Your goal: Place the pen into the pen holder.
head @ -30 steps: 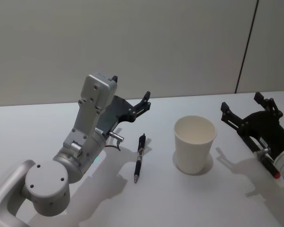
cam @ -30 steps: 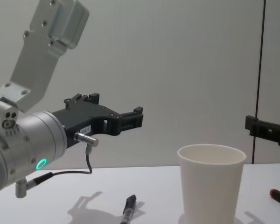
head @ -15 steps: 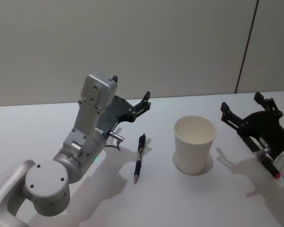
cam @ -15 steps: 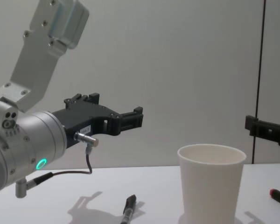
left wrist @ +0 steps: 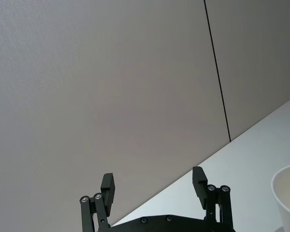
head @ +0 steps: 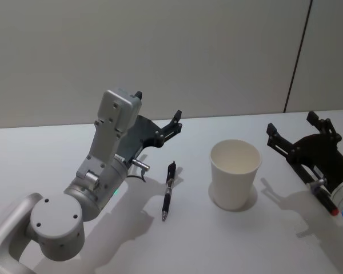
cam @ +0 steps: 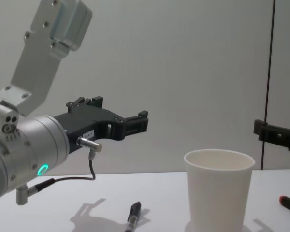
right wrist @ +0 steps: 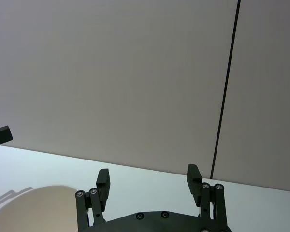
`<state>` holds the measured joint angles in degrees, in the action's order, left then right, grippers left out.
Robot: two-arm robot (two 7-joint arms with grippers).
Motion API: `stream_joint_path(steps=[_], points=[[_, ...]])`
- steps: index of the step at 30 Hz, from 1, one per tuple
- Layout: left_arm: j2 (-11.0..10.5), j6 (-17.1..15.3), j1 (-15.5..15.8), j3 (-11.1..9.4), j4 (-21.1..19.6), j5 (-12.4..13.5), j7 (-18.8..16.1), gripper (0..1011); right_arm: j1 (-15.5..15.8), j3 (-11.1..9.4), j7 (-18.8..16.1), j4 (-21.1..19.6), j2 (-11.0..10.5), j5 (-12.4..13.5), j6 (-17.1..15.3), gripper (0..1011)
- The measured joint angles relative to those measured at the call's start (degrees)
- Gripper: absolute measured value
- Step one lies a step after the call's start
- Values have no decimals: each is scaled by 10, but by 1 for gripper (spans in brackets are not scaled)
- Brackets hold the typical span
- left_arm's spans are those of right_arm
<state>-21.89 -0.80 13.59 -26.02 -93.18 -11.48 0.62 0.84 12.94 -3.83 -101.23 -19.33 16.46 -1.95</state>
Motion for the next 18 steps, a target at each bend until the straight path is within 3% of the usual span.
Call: stream_joint_path(steps=[18], points=[[0,0,0,0,0,0,0,1001,0,0,0,0,0,0,0,1001]])
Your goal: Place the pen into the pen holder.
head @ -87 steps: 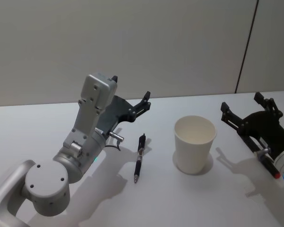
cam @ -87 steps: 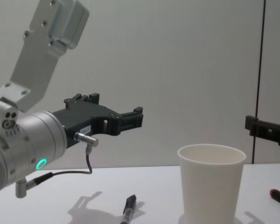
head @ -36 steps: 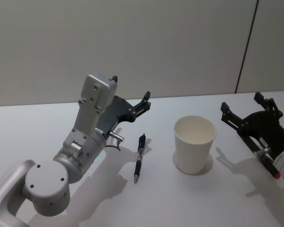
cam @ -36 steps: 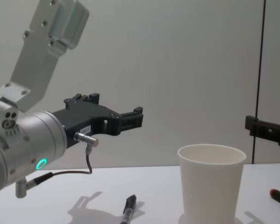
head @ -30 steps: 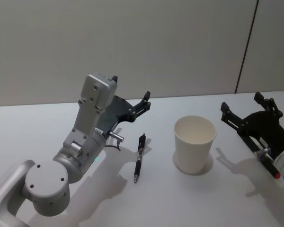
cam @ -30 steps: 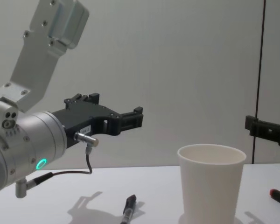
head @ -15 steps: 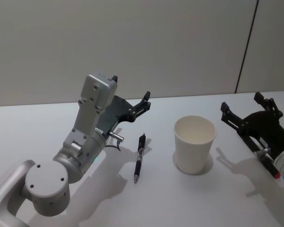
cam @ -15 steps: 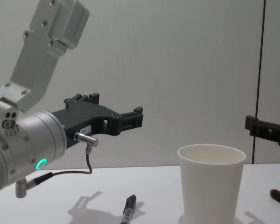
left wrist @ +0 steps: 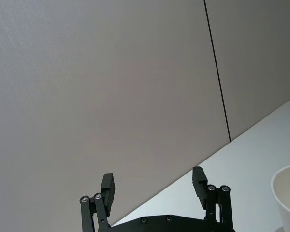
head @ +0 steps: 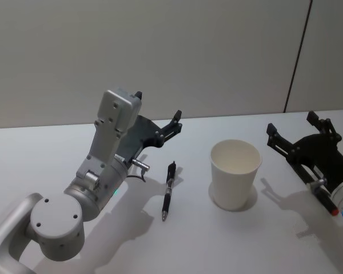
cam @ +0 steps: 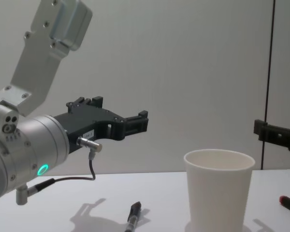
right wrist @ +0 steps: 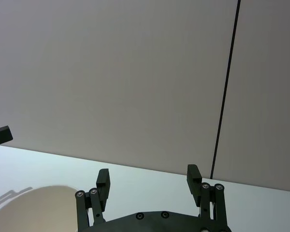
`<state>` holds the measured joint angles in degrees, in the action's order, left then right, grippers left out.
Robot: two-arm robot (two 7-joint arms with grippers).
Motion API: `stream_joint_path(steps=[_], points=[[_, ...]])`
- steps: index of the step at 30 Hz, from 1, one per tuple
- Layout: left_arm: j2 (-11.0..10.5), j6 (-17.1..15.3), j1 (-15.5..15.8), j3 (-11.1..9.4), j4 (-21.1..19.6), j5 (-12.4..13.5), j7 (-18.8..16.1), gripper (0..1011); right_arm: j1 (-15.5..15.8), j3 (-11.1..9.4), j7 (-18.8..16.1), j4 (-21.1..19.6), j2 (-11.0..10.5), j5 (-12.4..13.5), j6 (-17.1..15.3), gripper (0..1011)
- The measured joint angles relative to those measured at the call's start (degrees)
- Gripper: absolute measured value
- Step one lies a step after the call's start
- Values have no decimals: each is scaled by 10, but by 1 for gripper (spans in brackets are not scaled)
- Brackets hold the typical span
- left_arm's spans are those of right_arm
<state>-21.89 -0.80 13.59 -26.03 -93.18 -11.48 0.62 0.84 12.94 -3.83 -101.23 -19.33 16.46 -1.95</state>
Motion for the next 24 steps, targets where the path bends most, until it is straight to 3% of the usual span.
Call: stream_joint_path(steps=[24], points=[[0,0,0,0,0,0,0,1001,-1,-1,-4,0,-1,3,-6,1001]])
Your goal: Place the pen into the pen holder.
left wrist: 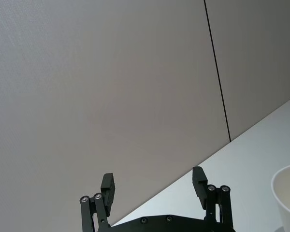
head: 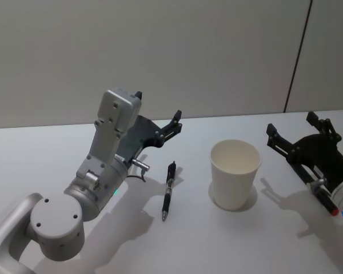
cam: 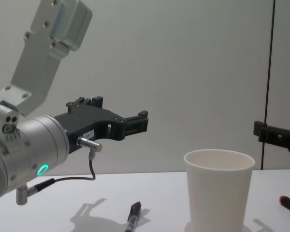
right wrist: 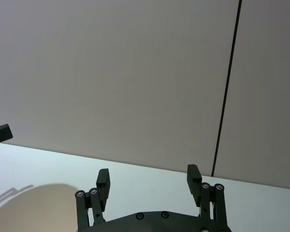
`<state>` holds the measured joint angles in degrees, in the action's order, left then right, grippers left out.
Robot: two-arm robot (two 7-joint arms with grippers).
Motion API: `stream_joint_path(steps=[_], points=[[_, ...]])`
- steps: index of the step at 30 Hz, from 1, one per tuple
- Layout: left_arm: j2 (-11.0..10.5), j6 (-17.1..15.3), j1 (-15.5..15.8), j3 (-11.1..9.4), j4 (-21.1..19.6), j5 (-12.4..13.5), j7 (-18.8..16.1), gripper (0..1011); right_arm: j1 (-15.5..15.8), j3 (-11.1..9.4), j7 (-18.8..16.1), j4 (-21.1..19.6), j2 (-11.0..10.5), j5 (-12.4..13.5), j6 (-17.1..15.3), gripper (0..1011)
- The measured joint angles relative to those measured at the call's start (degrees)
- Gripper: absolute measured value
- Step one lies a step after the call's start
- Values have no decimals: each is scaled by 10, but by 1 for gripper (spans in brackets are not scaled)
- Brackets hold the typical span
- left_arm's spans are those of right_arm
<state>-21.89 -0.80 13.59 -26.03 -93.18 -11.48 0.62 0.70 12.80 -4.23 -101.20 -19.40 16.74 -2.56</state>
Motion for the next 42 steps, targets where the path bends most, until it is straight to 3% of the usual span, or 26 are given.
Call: stream_joint_path(steps=[11,27,32,42], points=[[0,0,0,0,0,0,0,1001,-7,-15,-20,-13,-16,34,-68,1001],[0,0,0,0,0,0,0,1001,-39,-55,-17,-44,-54,94,-230,1001],[0,0,0,0,0,0,0,1001,-57,-61,-10,-44,-58,100,-272,1001],[0,0,0,0,0,0,0,1001,-83,-55,-16,-21,-56,77,-306,1001]])
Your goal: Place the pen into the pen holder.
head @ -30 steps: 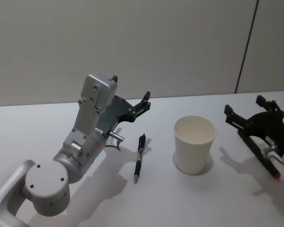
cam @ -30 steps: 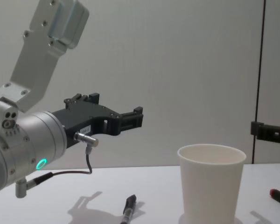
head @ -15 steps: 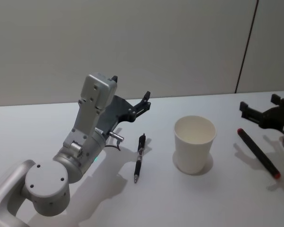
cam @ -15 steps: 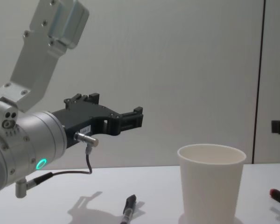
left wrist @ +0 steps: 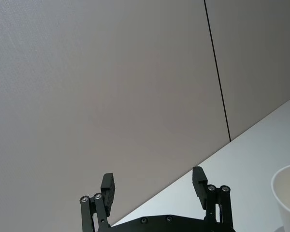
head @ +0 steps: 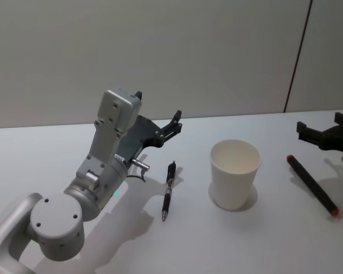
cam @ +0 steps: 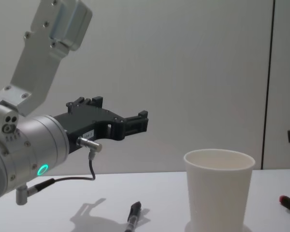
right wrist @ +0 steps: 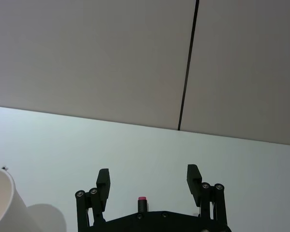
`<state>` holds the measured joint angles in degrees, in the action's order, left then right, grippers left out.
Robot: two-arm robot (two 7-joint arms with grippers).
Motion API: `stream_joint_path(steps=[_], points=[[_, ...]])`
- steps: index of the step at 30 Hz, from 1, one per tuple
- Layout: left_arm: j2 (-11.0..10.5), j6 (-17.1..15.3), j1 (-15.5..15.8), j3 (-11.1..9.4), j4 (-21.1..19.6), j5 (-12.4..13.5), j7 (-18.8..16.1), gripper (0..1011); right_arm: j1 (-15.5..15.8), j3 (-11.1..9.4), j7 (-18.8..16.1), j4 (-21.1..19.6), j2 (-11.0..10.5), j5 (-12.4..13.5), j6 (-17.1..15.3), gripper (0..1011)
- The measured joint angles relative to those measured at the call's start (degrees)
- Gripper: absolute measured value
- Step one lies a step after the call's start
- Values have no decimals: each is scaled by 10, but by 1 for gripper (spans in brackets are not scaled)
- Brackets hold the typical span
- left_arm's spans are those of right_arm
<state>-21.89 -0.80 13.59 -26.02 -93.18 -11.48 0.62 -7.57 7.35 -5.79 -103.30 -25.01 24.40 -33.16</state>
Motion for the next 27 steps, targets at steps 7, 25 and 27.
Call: stream_joint_path(steps=[7,25,27], points=[[0,0,0,0,0,0,0,1001,-8,9,-8,20,6,-17,-5,1001],[0,0,0,0,0,0,0,1001,-22,36,-21,86,31,-58,19,1001],[0,0,0,0,0,0,0,1001,-24,39,-21,93,35,-59,21,1001]])
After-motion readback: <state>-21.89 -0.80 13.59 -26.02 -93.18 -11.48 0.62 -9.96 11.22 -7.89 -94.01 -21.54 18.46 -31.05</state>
